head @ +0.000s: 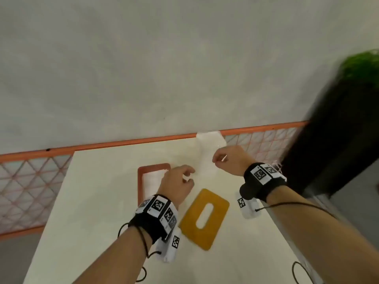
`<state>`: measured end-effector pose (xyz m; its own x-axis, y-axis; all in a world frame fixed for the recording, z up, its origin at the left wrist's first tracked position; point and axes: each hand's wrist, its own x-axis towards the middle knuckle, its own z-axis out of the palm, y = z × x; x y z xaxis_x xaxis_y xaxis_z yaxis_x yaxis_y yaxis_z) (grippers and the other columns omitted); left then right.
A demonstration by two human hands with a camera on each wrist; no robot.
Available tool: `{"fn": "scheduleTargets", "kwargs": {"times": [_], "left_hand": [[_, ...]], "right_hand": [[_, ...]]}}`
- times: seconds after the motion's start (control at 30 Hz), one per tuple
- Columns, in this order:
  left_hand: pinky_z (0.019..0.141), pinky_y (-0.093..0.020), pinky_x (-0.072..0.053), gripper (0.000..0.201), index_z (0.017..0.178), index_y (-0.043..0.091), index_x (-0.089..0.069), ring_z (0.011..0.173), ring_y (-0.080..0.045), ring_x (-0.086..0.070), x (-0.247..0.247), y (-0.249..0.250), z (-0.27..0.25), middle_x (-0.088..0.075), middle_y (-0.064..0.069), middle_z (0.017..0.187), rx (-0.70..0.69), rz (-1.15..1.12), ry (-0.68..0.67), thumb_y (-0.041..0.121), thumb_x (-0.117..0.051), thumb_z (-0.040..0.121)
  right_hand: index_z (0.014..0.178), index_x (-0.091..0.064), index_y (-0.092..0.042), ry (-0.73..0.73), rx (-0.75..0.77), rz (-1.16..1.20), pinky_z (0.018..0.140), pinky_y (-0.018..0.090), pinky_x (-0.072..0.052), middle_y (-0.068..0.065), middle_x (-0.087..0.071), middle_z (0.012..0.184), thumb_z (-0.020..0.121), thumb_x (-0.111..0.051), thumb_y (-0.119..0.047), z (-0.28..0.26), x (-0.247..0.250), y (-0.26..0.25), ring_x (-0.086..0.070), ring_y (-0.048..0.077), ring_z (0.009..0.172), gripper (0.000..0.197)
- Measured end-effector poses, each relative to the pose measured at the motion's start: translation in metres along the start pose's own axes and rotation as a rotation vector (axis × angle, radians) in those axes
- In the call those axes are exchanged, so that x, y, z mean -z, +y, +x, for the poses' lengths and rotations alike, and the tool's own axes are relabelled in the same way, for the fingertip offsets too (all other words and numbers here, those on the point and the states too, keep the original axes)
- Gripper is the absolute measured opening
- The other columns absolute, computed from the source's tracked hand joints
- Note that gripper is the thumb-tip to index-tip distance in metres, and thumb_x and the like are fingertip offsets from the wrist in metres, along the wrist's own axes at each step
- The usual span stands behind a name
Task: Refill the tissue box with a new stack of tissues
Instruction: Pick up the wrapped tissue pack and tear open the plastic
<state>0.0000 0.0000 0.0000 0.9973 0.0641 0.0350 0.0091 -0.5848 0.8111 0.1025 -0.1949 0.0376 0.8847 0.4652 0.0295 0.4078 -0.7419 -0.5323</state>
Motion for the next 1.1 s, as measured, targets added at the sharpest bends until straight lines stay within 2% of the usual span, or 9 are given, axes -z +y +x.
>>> {"fn": "scheduleTargets", "kwargs": {"times": [0.17,0.27,0.37,0.43,0.5,0.6,0.8,0.97,1.1], "left_hand": [[0.088,-0.030,-0.051,0.044,0.129,0.021,-0.052,0.097,-0.019,-0.060,-0.048,-0.012,0.035,-0.058,-0.001,0.121,0.149,-0.027,-0.063,0.013,-0.059,0.086],[0.101,-0.037,-0.046,0.065,0.143,0.020,-0.035,0.116,-0.025,-0.053,-0.082,-0.022,0.072,-0.047,-0.009,0.139,0.264,-0.051,-0.086,0.014,-0.063,0.084],[0.109,-0.045,-0.039,0.088,0.151,0.021,-0.018,0.134,-0.032,-0.042,-0.105,-0.040,0.107,-0.033,-0.012,0.151,0.386,-0.112,-0.063,0.013,-0.069,0.080],[0.109,-0.044,-0.039,0.101,0.152,0.024,-0.009,0.137,-0.032,-0.039,-0.114,-0.055,0.126,-0.031,-0.013,0.153,0.473,-0.164,-0.038,0.012,-0.074,0.076],[0.107,-0.046,-0.041,0.110,0.152,0.031,-0.002,0.136,-0.033,-0.040,-0.120,-0.071,0.143,-0.029,-0.013,0.154,0.547,-0.178,-0.044,0.013,-0.077,0.072],[0.103,-0.049,-0.046,0.120,0.151,0.036,0.003,0.131,-0.034,-0.045,-0.126,-0.089,0.163,-0.033,-0.012,0.152,0.609,-0.143,-0.052,0.012,-0.081,0.067],[0.101,-0.051,-0.047,0.131,0.152,0.027,0.003,0.127,-0.036,-0.046,-0.130,-0.110,0.196,-0.037,-0.013,0.147,0.612,-0.066,-0.103,0.008,-0.087,0.058],[0.111,-0.043,-0.036,0.095,0.134,0.028,-0.037,0.136,-0.028,-0.033,-0.139,-0.110,0.208,-0.045,-0.001,0.135,0.534,0.244,-0.193,0.043,-0.077,0.050],[0.107,-0.042,-0.040,0.070,0.127,0.025,-0.047,0.132,-0.030,-0.036,-0.146,-0.105,0.207,-0.043,-0.008,0.136,0.584,0.202,-0.109,0.033,-0.073,0.062]], "right_hand": [[0.085,-0.071,-0.016,-0.151,-0.122,-0.103,0.073,0.023,-0.045,-0.003,-0.066,0.085,0.080,-0.069,-0.014,0.015,-0.017,0.067,-0.059,0.012,0.077,0.006],[0.089,-0.063,-0.020,-0.206,-0.218,-0.106,0.074,0.028,-0.048,-0.001,-0.065,0.091,0.077,-0.074,-0.019,0.039,-0.025,0.113,-0.061,0.020,0.086,0.016],[0.120,-0.054,-0.017,-0.263,-0.290,-0.066,0.081,0.033,-0.049,0.002,-0.058,0.111,0.074,-0.080,-0.027,0.066,-0.040,0.148,-0.059,0.022,0.097,0.054],[0.141,-0.038,-0.016,-0.309,-0.326,-0.005,0.094,0.041,-0.050,0.006,-0.051,0.131,0.070,-0.084,-0.029,0.084,-0.050,0.163,-0.057,0.027,0.113,0.086],[0.150,-0.023,-0.016,-0.337,-0.338,0.060,0.101,0.045,-0.047,0.007,-0.042,0.146,0.067,-0.088,-0.026,0.101,-0.059,0.173,-0.054,0.029,0.123,0.106],[0.153,-0.013,-0.019,-0.360,-0.358,0.202,0.098,0.042,-0.048,0.003,-0.033,0.155,0.063,-0.090,-0.017,0.122,-0.072,0.182,-0.057,0.030,0.121,0.119],[0.147,-0.025,-0.021,-0.375,-0.292,0.269,0.085,0.038,-0.052,0.003,-0.058,0.130,0.054,-0.091,-0.016,0.141,-0.100,0.197,-0.063,0.025,0.108,0.115],[0.122,-0.056,-0.016,-0.355,-0.284,0.272,0.079,0.036,-0.055,0.003,-0.067,0.107,0.051,-0.089,-0.014,0.150,-0.115,0.199,-0.065,0.023,0.100,0.079],[0.107,-0.066,-0.015,-0.313,-0.299,0.206,0.071,0.031,-0.055,0.003,-0.069,0.100,0.054,-0.085,-0.018,0.156,-0.120,0.194,-0.067,0.022,0.093,0.057]]}}
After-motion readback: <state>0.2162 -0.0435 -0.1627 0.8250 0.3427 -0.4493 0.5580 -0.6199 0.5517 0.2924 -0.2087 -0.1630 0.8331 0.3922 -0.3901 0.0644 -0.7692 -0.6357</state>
